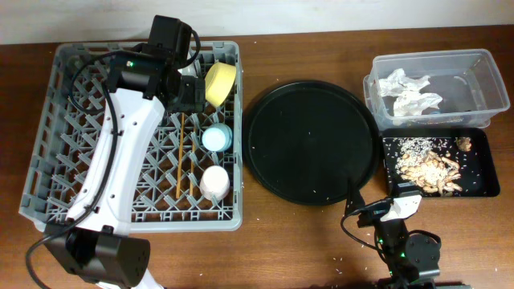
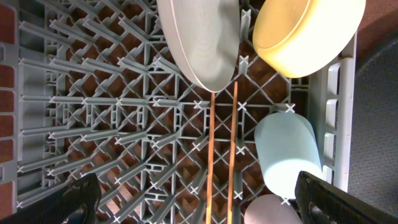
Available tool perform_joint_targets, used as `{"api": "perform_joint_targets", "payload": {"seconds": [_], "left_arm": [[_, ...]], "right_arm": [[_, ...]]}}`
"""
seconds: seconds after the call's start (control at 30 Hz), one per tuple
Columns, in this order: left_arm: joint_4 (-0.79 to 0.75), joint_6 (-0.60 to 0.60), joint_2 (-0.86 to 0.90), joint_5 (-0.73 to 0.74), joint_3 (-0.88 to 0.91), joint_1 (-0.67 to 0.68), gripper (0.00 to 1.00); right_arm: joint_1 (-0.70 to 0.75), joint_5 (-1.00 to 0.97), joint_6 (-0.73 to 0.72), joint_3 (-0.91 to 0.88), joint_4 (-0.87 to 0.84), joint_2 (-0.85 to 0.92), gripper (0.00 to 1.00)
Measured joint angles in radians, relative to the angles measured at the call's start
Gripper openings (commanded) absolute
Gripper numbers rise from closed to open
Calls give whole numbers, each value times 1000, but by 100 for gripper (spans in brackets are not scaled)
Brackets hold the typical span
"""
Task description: Sort waste into correct bins and load items into the dishwasher rack
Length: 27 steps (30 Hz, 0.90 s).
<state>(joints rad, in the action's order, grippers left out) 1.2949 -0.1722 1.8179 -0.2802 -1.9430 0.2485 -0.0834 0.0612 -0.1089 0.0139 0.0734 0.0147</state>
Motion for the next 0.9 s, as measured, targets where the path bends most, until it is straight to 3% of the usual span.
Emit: {"api": "perform_joint_targets", "payload": {"seconds": [0.77, 0.9], "left_arm": [[-4, 0, 0, -1, 0, 0, 100], [-147, 14, -31, 3, 55, -1, 100]], "right_arm": [[0, 0, 0, 0, 0, 0, 98], [0, 0, 0, 0, 0, 0, 98]]}}
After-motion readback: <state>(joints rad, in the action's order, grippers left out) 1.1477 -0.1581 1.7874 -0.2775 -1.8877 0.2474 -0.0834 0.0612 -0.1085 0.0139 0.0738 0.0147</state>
